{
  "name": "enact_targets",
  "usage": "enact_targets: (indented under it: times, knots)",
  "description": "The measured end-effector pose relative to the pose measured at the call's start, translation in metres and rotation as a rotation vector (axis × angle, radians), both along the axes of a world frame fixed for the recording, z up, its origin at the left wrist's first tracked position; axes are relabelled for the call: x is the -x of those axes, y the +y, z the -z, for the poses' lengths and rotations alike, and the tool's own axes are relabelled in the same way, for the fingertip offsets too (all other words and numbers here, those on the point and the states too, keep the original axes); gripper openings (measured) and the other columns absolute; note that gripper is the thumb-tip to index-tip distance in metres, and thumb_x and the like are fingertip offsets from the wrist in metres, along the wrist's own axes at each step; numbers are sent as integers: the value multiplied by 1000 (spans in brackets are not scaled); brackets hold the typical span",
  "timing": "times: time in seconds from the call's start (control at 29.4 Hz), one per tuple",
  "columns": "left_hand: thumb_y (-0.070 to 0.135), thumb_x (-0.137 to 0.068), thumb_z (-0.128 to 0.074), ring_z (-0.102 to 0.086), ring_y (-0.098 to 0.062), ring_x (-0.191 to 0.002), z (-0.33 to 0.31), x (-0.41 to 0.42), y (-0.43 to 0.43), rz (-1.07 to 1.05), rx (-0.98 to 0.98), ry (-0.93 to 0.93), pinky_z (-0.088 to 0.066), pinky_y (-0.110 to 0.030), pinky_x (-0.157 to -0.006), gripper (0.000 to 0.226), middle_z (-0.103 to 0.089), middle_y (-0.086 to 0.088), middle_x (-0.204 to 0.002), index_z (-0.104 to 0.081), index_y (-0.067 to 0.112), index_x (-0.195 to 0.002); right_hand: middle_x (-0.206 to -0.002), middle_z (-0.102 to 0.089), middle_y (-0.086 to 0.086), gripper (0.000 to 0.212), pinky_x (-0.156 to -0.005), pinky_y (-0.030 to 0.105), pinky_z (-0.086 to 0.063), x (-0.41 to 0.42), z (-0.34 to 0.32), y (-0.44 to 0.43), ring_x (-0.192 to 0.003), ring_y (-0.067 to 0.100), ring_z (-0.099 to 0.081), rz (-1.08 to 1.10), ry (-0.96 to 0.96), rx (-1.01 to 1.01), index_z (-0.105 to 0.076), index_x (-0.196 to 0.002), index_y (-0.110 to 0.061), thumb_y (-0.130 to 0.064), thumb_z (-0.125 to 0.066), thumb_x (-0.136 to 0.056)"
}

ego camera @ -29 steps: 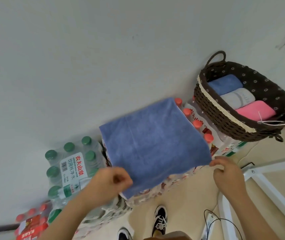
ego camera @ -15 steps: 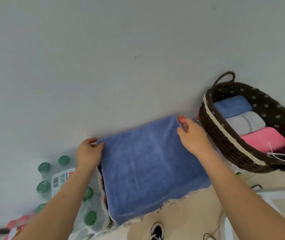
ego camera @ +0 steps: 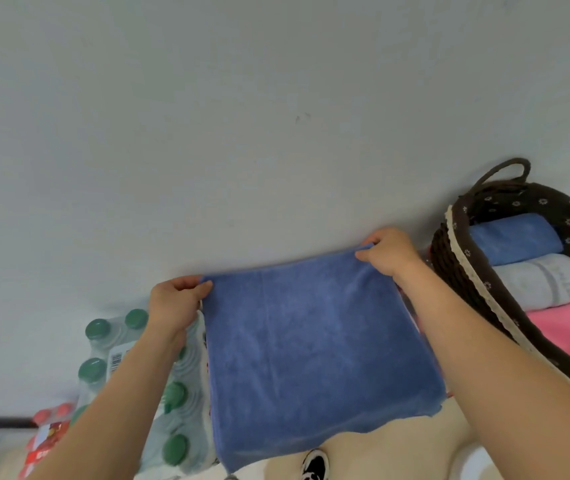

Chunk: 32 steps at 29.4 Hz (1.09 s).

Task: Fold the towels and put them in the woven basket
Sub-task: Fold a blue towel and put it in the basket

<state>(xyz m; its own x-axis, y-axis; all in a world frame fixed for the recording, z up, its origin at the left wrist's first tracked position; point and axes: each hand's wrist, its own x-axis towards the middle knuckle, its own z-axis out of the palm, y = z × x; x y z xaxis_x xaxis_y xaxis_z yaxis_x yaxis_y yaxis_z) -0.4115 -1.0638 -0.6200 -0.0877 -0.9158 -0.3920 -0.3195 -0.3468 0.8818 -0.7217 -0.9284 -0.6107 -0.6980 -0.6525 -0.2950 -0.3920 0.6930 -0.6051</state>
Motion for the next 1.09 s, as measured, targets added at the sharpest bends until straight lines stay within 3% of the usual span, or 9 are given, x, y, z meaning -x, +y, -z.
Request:
enact_targets:
  times: [0.17, 0.27, 0.44, 0.58, 0.68, 0.78, 0.88, 0.99, 1.09]
  knots:
    - [9, -80, -74, -49, -4, -40, 2, 1, 2, -41, 144, -77, -46, -26, -54, 4, -64, -1, -63, -71, 12, -79, -90, -65, 5, 9, -77, 34, -52, 8, -16, 1, -85, 24, -62, -76, 156, -26, -68, -88, -11, -19, -67, -83]
    - [11, -79, -74, -50, -3, -36, 6, 3, 5, -69, 191, -115, -51, -33, -64, 3, -66, -2, -64, -72, 11, -80, -79, -68, 2, 4, -73, 38, -56, 1, -19, 4, -67, 20, -69, -17, 136, 71, -64, -85, -14, -18, -66, -84]
    - [8, -82, -71, -58, -5, -42, -1, 5, 12, -91, 226, -39, -52, -24, -52, 4, -68, -6, -68, -71, 10, -85, -71, -67, 3, 10, -71, 48, -58, -2, -19, 15, -60, 22, -69, 66, 32, 243, -62, -75, -18, -14, -68, -81]
    - [1, -83, -69, -66, -10, -56, -23, 1, 16, -151, 343, 144, -56, -20, -59, 14, -68, -7, -73, -68, 14, -79, -69, -67, -3, 17, -70, 38, -57, -7, -37, 23, -69, 18, -67, 112, 76, 449, -60, -68, -27, -20, -73, -77]
    - [-1, -81, -68, -67, -18, -67, -38, 0, 11, -167, 429, 225, -56, -25, -68, 20, -68, -4, -74, -69, 19, -77, -72, -64, -3, 9, -65, 29, -52, -17, -53, 28, -68, 12, -61, 115, 108, 575, -64, -77, -15, -15, -73, -80]
    - [1, -78, -70, -66, -20, -75, -44, -4, 17, -143, 449, 227, -56, -32, -76, 22, -70, -3, -77, -70, 23, -77, -80, -66, 3, 7, -72, 29, -53, -29, -54, 34, -76, 15, -64, 129, 41, 663, -65, -83, -7, -8, -71, -81]
    - [1, -78, -71, -65, -14, -76, -56, -11, 33, -98, 473, 216, -54, -28, -77, 18, -70, -1, -80, -71, 19, -81, -91, -69, 1, 9, -82, 26, -54, -34, -55, 54, -89, 12, -67, 136, 19, 692, -64, -84, -13, -6, -69, -83]
    - [-9, -79, -66, -66, -13, -79, -67, -22, 55, -10, 503, 249, -53, -20, -75, 16, -71, 0, -83, -69, 4, -89, -93, -68, -5, 24, -80, 17, -52, -42, -59, 89, -90, 4, -66, 98, 5, 699, -62, -83, -25, -1, -66, -85]
    - [-22, -77, -58, -65, -10, -82, -61, -39, 80, 126, 527, 238, -52, -18, -79, 27, -71, 10, -80, -65, 4, -82, -92, -68, -2, 28, -81, 22, -54, -54, -44, 131, -89, 10, -66, 28, 48, 635, -63, -89, -22, 6, -60, -86]
